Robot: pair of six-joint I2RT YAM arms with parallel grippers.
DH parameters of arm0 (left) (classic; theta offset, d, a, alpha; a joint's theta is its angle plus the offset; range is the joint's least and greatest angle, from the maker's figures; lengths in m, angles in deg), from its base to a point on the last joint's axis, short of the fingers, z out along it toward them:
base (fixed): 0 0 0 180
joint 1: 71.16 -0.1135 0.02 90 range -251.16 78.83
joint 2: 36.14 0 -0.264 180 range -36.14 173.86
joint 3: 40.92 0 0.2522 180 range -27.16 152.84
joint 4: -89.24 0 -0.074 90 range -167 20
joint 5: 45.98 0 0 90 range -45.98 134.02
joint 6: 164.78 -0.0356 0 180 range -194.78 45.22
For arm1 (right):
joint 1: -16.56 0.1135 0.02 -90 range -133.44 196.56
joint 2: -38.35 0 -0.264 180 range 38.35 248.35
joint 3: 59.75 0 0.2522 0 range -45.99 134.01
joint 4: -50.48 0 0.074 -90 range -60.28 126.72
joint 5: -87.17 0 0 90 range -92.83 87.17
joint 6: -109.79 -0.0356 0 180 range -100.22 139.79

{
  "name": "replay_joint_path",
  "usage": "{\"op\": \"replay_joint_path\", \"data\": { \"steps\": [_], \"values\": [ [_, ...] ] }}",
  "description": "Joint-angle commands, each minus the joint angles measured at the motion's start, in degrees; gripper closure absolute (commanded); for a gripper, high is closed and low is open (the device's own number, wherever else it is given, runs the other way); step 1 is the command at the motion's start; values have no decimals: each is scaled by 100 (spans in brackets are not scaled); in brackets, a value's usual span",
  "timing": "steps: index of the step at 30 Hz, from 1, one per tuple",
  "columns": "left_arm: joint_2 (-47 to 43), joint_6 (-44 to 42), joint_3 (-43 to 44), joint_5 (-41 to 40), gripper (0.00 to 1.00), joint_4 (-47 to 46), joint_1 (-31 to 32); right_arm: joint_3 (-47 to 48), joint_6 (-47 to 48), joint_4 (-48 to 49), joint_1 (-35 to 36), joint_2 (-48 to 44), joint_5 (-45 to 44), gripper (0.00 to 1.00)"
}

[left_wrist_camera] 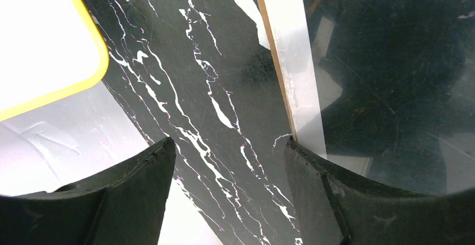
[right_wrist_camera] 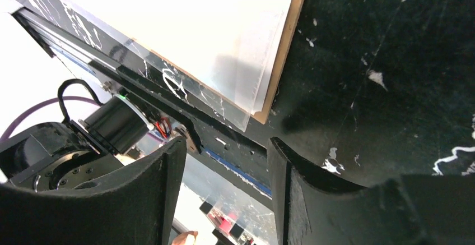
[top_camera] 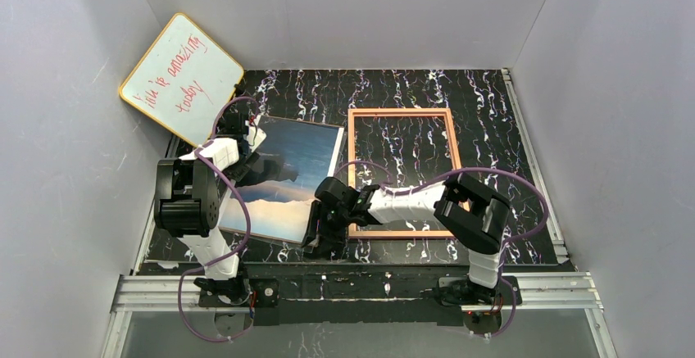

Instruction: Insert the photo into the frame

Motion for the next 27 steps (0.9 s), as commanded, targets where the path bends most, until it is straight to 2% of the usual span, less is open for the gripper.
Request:
{"op": "replay_joint_path", "data": {
  "steps": [1, 12, 19, 27],
  "values": [
    [187, 128, -103, 784, 30, 735, 112, -151, -289, 640, 103, 64, -363, 38],
    [130, 84, -63, 775, 30, 860, 107, -299, -618, 797, 289, 31, -1235, 46],
    [111, 39, -72, 749, 31, 894, 111, -267, -68, 1253, 481, -614, -1801, 50],
    [111, 38, -51, 749, 31, 955, 107, -379, 333, 2189, 500, -1089, -1751, 50]
  ]
}}
